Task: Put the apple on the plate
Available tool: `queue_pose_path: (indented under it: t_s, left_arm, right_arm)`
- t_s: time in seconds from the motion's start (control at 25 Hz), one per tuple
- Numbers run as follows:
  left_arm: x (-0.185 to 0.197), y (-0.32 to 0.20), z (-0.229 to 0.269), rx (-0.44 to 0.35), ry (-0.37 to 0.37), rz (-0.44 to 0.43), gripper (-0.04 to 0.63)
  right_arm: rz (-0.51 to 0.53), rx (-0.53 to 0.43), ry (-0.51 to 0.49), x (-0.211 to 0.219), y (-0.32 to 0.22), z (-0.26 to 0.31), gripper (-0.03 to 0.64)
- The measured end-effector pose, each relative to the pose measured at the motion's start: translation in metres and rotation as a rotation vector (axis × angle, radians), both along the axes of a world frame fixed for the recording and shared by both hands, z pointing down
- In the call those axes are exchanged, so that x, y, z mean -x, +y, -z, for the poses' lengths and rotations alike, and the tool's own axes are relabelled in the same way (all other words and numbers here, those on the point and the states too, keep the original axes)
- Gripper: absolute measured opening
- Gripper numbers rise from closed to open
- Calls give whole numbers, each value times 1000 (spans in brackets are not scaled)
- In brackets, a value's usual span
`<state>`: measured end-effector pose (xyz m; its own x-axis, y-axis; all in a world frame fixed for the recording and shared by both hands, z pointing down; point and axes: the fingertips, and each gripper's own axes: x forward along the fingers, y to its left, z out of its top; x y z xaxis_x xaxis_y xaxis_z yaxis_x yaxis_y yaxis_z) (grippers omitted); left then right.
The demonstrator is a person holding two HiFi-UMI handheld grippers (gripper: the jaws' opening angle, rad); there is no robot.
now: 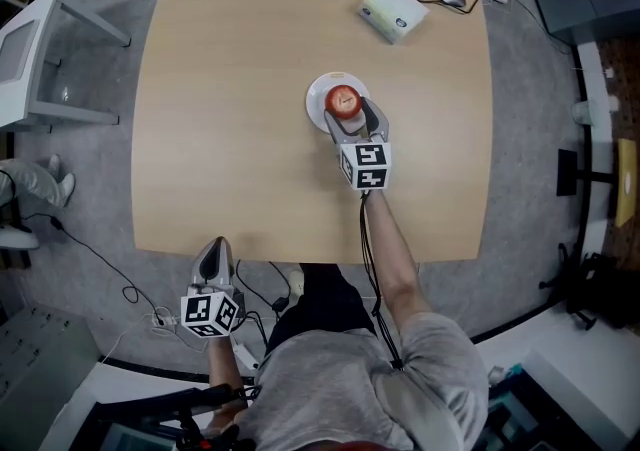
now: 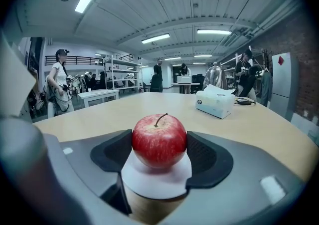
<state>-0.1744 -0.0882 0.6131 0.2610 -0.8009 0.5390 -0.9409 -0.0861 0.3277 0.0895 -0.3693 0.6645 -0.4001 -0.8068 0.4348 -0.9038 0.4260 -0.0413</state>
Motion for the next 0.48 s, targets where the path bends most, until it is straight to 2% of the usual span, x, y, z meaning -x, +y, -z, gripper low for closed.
queue_pose_path:
  t_s: [0.48]
  left_arm:
    - [-2,-3,0,0,-5,-6,20]
  right_arm:
    - [-11,1,-14,0,-2,-1,351]
